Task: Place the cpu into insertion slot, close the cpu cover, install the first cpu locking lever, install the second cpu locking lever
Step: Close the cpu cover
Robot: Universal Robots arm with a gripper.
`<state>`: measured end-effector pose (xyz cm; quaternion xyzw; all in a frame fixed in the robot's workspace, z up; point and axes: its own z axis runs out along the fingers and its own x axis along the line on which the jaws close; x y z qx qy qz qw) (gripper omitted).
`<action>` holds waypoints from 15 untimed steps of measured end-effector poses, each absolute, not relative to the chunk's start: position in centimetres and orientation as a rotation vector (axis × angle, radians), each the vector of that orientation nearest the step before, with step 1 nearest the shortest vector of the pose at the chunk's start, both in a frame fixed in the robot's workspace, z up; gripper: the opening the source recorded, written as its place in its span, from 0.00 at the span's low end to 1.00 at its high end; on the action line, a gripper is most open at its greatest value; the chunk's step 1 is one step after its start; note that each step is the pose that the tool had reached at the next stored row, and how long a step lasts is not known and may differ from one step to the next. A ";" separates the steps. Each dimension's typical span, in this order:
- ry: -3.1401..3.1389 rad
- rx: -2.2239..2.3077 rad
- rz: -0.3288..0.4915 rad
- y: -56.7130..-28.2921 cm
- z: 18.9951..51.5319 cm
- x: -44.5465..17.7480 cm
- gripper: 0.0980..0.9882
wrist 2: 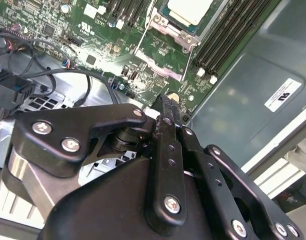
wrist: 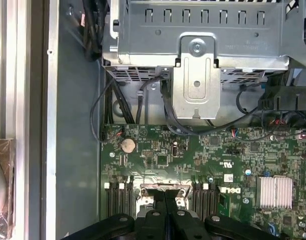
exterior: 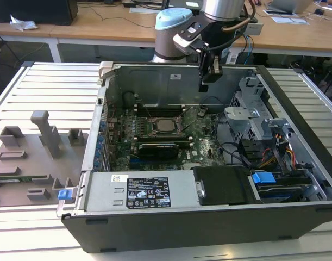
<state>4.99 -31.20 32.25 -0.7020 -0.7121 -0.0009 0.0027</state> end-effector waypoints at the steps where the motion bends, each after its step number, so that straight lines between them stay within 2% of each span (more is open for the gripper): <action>1: -2.233 -2.202 -0.003 -31.2 32.0 5.1 0.01; 15: -2.233 -2.201 -0.001 -31.2 29.3 5.5 0.01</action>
